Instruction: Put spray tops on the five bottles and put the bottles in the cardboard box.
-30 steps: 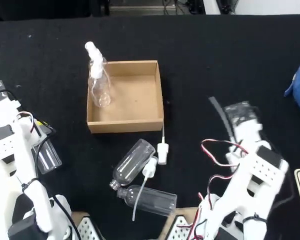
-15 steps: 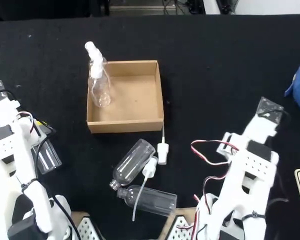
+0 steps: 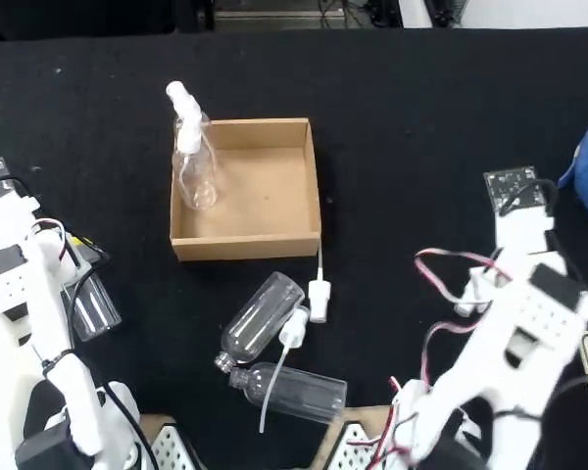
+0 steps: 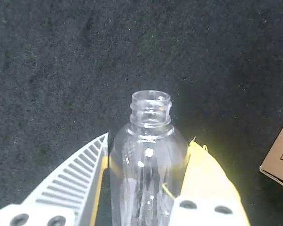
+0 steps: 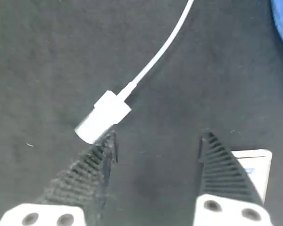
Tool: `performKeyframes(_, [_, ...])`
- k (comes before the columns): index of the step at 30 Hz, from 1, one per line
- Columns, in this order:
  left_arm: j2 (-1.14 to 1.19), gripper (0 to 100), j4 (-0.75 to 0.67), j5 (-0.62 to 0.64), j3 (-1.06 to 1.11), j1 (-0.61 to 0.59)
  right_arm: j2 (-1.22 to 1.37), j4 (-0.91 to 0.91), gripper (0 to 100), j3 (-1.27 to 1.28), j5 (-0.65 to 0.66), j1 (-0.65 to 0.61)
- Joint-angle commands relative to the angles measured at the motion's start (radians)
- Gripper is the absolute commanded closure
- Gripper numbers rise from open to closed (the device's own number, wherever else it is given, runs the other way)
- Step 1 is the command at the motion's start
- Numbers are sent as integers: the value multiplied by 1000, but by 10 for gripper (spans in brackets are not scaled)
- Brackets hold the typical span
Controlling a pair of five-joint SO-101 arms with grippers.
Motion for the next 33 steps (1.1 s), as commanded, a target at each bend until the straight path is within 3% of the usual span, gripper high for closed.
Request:
performKeyframes(1, [-40, 970, -15, -5, -13, 12, 145, -2, 724, -105, 315, 35])
performKeyframes(6, [-40, 970, -15, -5, -15, 12, 291, -5, 726, -107, 853, 35])
performKeyframes(11, [-40, 970, -15, -5, -18, 12, 323, -37, 726, -107, 1220, 34])
performKeyframes(13, [-40, 970, -15, -5, -18, 12, 328, -72, 724, -104, 1307, 34])
performKeyframes(27, [-40, 970, -15, -5, -13, 12, 332, -180, 726, 4, 1335, -112])
performKeyframes(33, [-40, 970, -15, -5, -13, 12, 332, -388, 727, 127, 1353, -87])
